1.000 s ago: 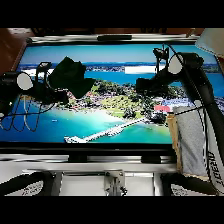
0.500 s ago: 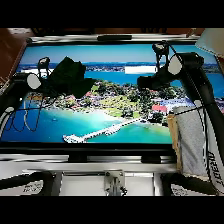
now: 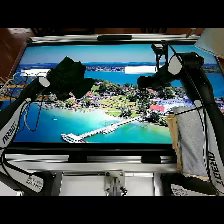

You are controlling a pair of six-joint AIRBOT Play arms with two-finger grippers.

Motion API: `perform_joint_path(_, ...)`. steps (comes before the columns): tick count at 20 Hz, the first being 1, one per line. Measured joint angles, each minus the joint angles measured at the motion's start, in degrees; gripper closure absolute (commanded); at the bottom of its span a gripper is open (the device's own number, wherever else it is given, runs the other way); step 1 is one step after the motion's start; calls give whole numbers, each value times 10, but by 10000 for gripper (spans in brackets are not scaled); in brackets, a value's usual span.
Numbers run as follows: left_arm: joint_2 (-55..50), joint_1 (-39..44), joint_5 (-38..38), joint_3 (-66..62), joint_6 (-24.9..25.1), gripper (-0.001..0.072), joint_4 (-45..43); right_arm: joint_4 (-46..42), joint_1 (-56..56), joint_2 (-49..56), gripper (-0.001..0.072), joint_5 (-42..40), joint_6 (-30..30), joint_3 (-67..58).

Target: Fold the shirts.

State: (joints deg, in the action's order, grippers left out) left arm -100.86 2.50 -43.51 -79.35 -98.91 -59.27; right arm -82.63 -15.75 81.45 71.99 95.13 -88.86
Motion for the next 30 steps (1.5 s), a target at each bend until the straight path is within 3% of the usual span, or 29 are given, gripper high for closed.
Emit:
perform_joint_path(1, -10, 0, 9, -3, 2, 37, 11, 0, 0, 0, 127, 0, -1, 0)
perform_joint_path(2, -20, -1, 20, -6, 4, 156, 22, 0, 0, 0, 127, 0, -3, 0)
perform_joint_path(3, -26, -1, 34, -8, 5, 433, 31, 0, 0, 0, 128, 0, -3, 0)
perform_joint_path(4, -32, -2, 45, -9, 6, 623, 41, 0, 0, 0, 127, 0, -4, 0)
perform_joint_path(5, -35, -2, 55, -10, 8, 657, 49, 0, 0, 0, 127, -1, -4, 0)
perform_joint_path(7, -37, 3, 69, -21, 31, 672, 80, -2, 0, 0, 127, -11, -5, 0)
perform_joint_path(11, -6, 30, 59, -76, 130, 673, 133, -29, 0, -20, 127, -1, -12, 0)
perform_joint_path(14, 67, 68, 50, -116, 187, 673, 150, -84, 0, -82, 127, 26, -15, 0)
perform_joint_path(17, 165, 122, 28, -134, 212, 673, 157, -138, 0, -173, 127, 39, -16, 0)
perform_joint_path(19, 219, 170, 3, -138, 208, 673, 141, -162, 0, -238, 127, 48, -13, 0)
perform_joint_path(24, 264, 336, -40, -107, 104, 672, 45, -184, 0, -367, 127, 105, 15, 0)
perform_joint_path(25, 263, 372, -36, -87, 84, 671, 31, -187, 0, -381, 127, 125, 19, 0)
perform_joint_path(26, 259, 404, -26, -65, 67, 626, 23, -189, 0, -391, 127, 144, 23, 0)
perform_joint_path(28, 243, 460, 4, -21, 34, 115, 13, -184, 0, -405, 127, 174, 28, 5)
perform_joint_path(29, 235, 475, 20, -7, 19, 8, 9, -178, 0, -408, 127, 184, 32, 11)
perform_joint_path(30, 229, 483, 29, 3, 3, 8, 7, -168, 0, -409, 127, 191, 35, 21)
